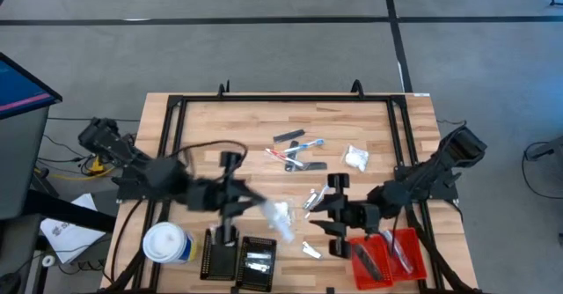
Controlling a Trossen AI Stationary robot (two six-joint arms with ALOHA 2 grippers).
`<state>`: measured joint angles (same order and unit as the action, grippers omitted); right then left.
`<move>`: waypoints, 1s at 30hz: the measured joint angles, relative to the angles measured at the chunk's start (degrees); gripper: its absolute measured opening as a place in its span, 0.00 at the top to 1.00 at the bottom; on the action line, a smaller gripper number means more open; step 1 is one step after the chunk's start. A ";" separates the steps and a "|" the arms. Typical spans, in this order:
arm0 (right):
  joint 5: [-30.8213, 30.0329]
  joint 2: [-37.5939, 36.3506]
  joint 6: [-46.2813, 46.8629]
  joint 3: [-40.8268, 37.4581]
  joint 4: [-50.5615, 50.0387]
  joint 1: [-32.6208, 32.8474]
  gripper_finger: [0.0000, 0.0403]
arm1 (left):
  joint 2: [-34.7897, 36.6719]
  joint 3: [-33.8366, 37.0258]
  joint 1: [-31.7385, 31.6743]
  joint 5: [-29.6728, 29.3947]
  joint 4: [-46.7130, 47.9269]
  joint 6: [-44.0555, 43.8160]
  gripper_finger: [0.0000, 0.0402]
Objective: Pick & Place Travel size toiletries
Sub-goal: Put the cotton pack into the left black bin
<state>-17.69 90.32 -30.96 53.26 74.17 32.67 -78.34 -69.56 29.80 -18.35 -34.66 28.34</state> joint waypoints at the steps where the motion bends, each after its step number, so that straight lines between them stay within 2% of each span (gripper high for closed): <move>1: -0.58 0.00 -0.02 0.08 -0.93 -0.27 0.76 | -0.43 0.00 -1.22 0.87 -0.16 -1.14 1.00; 5: -1.00 0.01 -0.02 0.38 -1.87 -1.23 0.61 | -2.27 0.00 -4.30 3.95 -0.63 -4.82 1.00; 10: -1.92 0.02 0.00 0.39 -1.76 -1.36 0.41 | -3.22 0.00 -5.09 4.37 -1.42 -5.18 1.00; 13: -2.08 0.02 0.00 0.39 -1.80 -1.36 0.33 | -3.78 0.00 -4.87 4.37 -1.31 -5.29 1.00; 18: -2.26 0.02 0.87 0.39 -1.73 -1.92 0.29 | -3.74 0.00 -3.93 4.35 -1.12 -5.31 1.00; 30: -5.12 0.02 1.21 0.41 -1.73 -2.49 0.29 | -3.74 0.00 -1.88 4.77 0.87 -6.86 1.00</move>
<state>-22.81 90.35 -29.75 53.67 72.44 30.17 -82.08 -69.56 27.92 -13.58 -33.79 21.48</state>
